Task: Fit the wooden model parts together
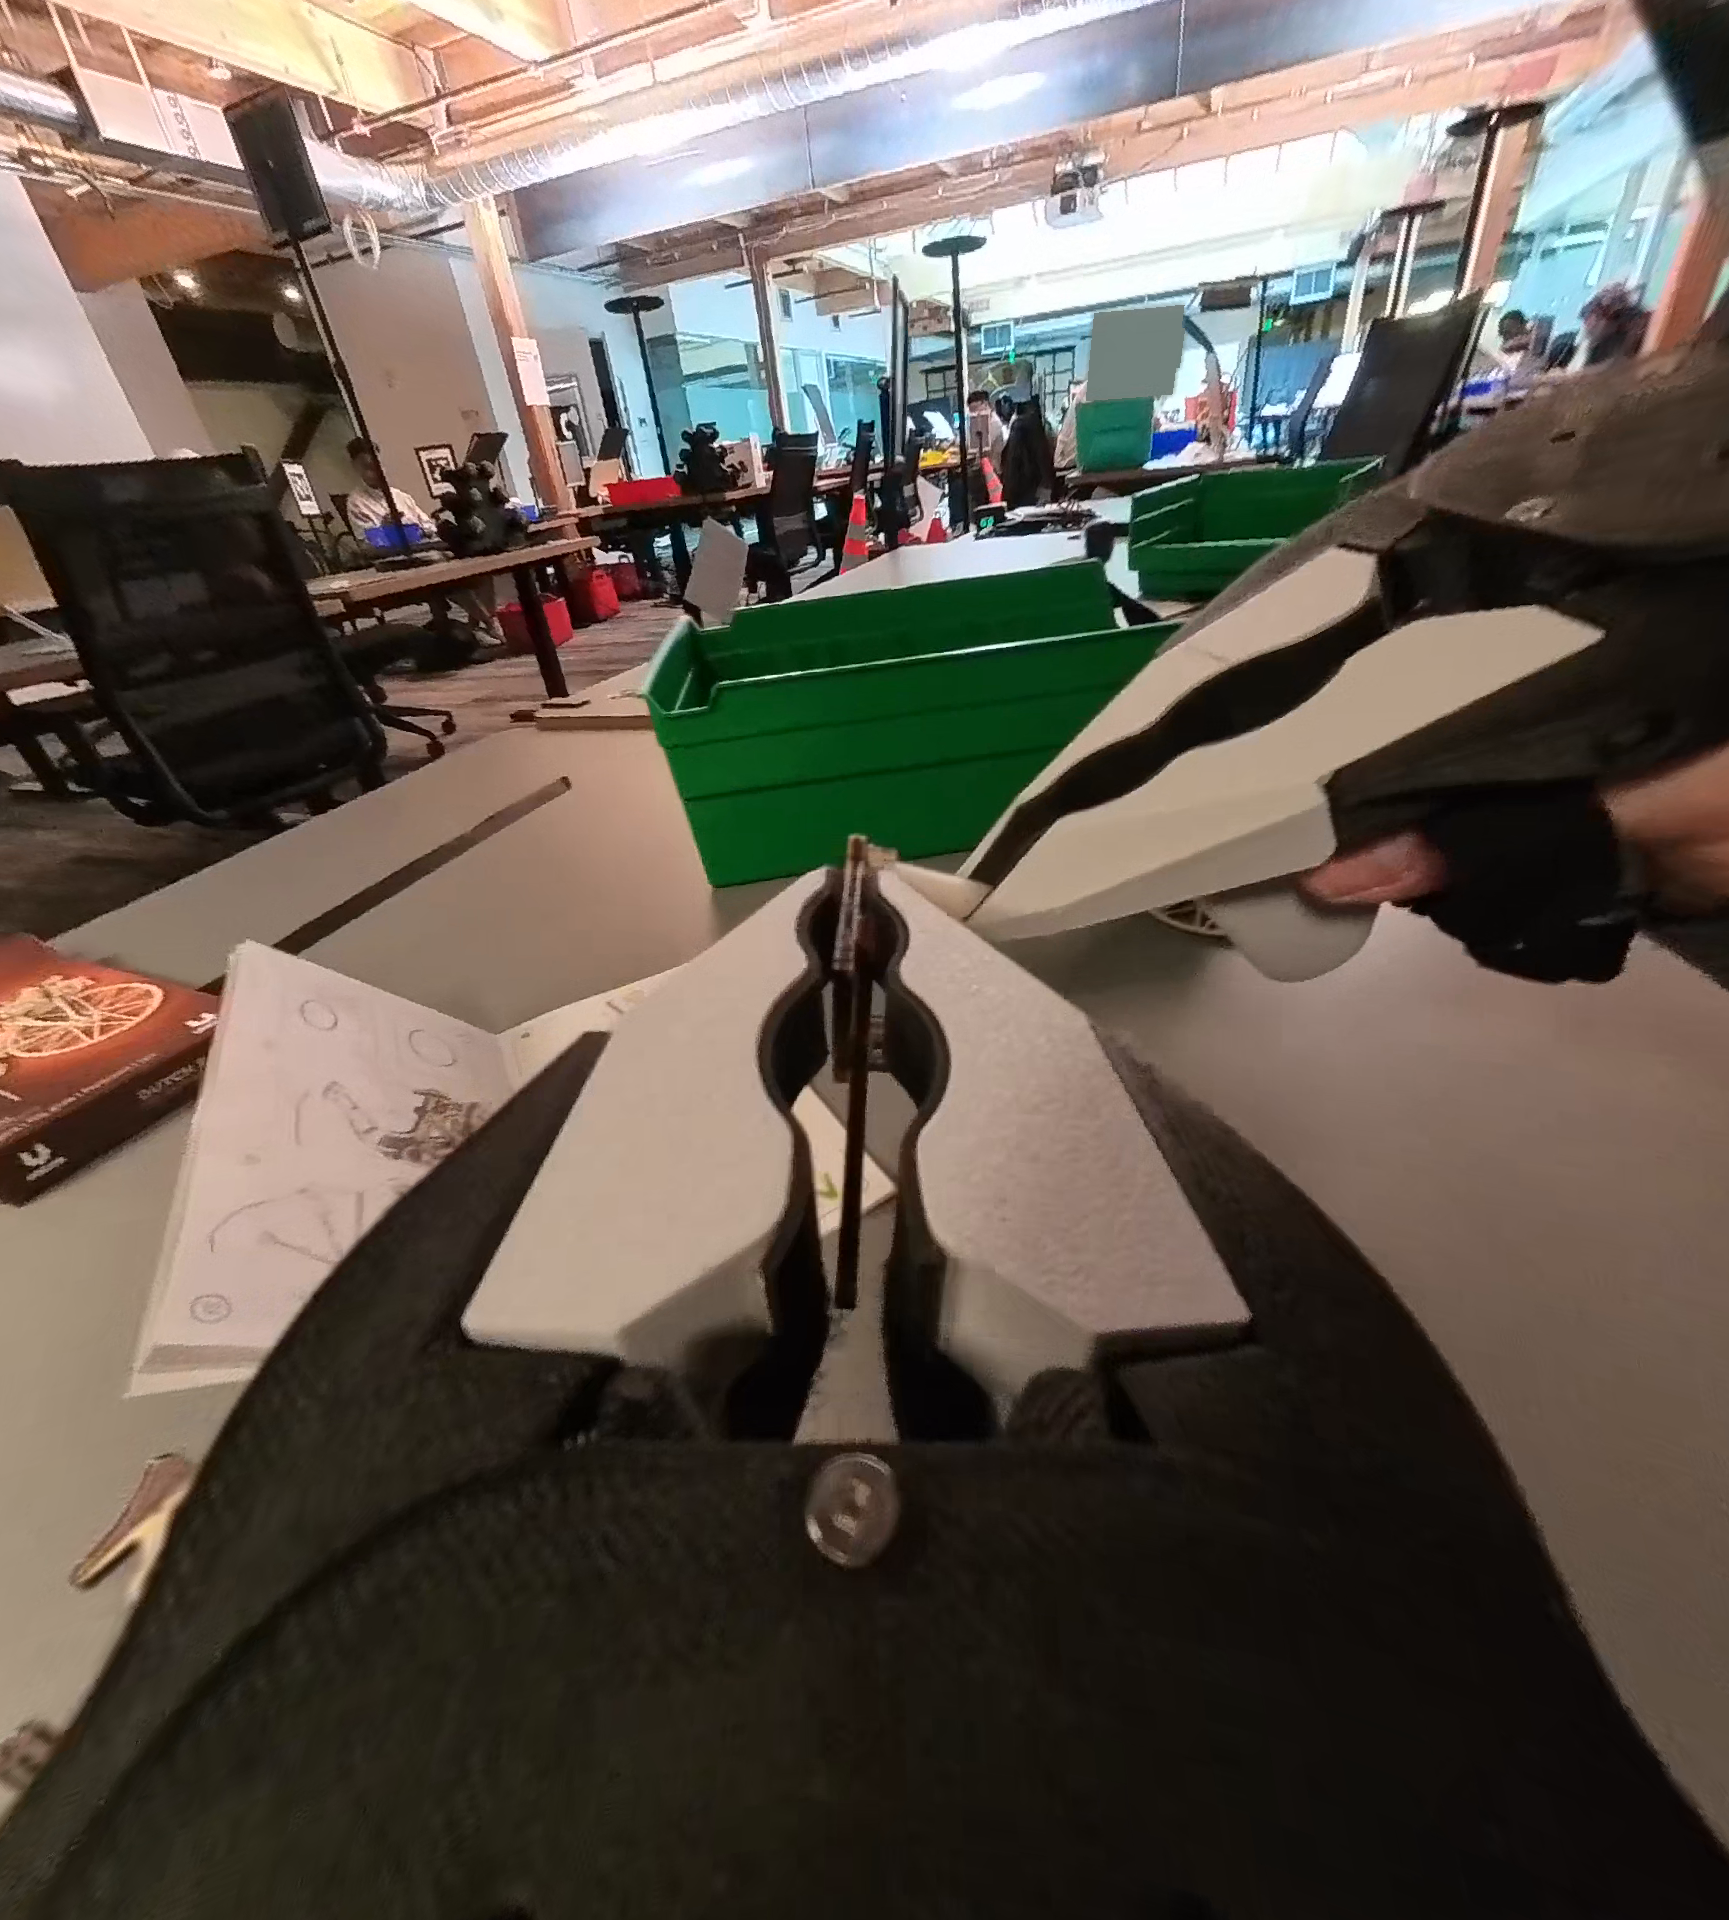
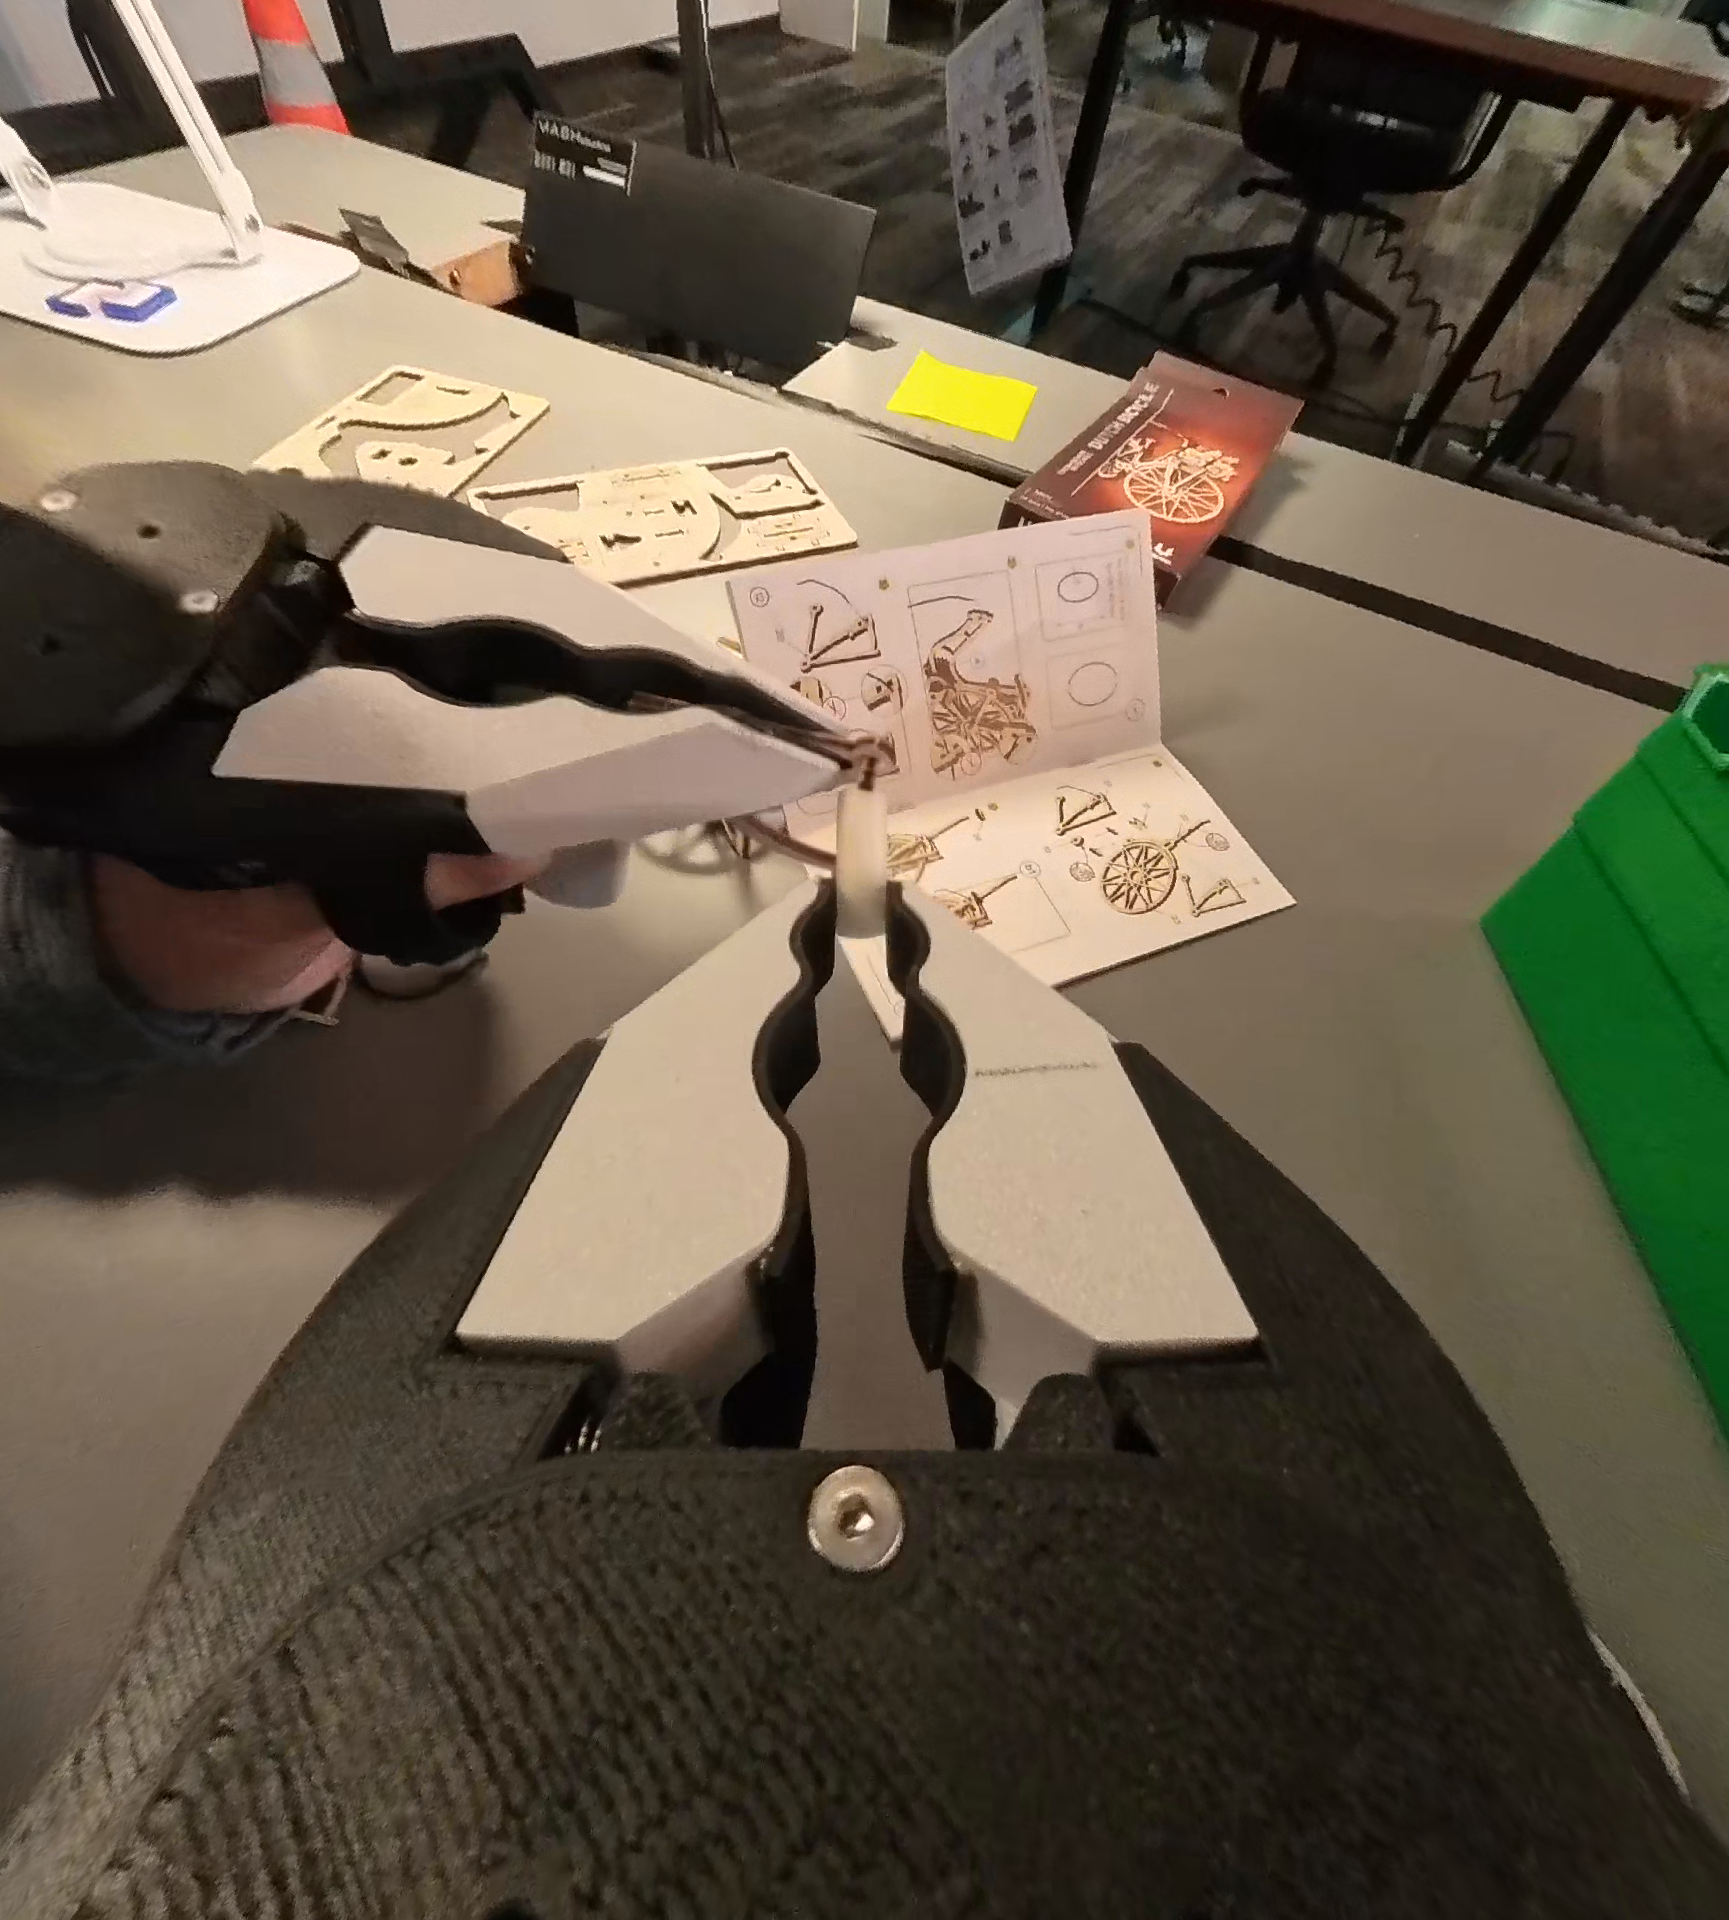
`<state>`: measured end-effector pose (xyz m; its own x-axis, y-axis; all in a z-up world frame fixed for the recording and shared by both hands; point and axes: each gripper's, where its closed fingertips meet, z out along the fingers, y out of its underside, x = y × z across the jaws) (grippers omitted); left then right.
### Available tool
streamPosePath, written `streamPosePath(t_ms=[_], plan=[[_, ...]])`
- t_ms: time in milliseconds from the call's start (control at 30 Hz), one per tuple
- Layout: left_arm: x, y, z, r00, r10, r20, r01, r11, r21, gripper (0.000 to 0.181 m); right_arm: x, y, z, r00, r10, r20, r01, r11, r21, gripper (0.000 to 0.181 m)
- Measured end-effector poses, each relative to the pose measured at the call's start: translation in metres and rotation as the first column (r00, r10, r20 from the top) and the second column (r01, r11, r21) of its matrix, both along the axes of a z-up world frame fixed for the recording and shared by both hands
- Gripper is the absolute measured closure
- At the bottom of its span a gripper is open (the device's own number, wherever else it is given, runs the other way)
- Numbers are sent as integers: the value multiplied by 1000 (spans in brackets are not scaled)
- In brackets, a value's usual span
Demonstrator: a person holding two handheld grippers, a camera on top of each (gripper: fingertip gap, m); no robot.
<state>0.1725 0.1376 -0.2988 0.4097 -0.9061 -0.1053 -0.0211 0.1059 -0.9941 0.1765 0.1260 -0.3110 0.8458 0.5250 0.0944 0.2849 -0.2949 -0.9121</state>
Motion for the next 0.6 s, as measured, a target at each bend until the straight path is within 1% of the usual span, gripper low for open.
streamPosePath(t_ms=[200, 300, 467, 600], plan=[[-1, 0, 5, 991, -43, 125, 61, 988, -145, 179, -2, -1, 8, 1000, -1, -17, 2, 999, 37, 175], [-3, 1, 7, 990, -26, 138, 45, 989, -141, 179, -5, -1, 11, 999, 4, -50, -2, 999, 38, 175], [-7, 2, 12, 978, 5, 207, 29, 987, -161, 180, -8, 0, 15, 990, 5, -140, 0, 999, 37, 175], [-9, 1, 18, 965, 7, 260, 36, 986, -161, 180, -11, 1, 21, 969, 10, -248, 0, 999, 41, 175]])
